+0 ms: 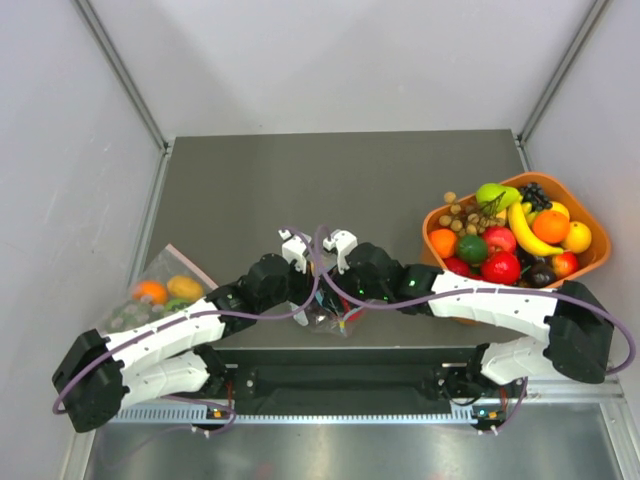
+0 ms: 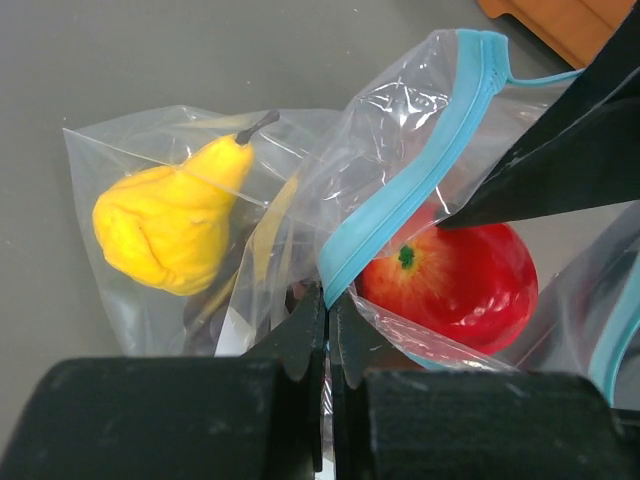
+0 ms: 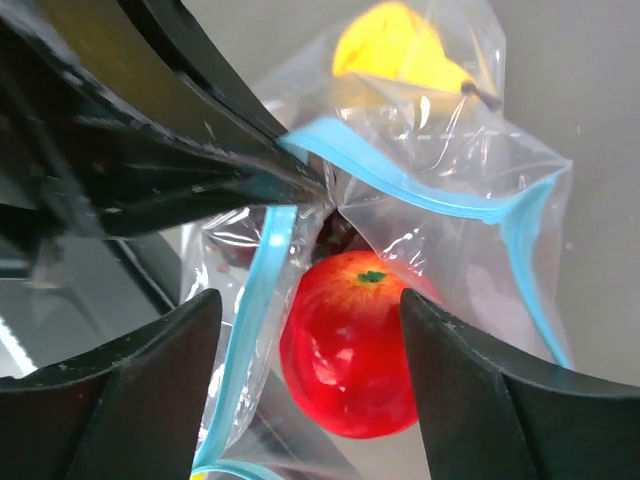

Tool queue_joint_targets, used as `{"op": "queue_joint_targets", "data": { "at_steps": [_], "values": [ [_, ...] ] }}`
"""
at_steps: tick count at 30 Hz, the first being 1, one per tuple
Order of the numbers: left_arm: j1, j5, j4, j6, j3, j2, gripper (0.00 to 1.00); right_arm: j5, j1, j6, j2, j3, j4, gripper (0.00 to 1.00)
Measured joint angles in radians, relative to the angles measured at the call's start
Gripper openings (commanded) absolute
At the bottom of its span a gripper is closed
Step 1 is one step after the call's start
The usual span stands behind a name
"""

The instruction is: Open the zip-top bag and remove the fake food

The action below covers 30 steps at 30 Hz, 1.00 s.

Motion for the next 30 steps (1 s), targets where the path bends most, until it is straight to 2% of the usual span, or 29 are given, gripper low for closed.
{"op": "queue_joint_targets", "data": {
  "at_steps": [13, 30],
  "values": [
    [0.000, 0.001, 0.000, 0.000, -0.020, -0.028, 0.00, 0.192, 0.022, 0.060, 0.002, -0.028, -0.035, 0.75],
    [0.000, 0.026, 0.000, 0.000, -0.041, -0.039, 0.00, 0.235, 0.022, 0.116, 0.036, -0.089, -0.045, 0.74]
  ]
}}
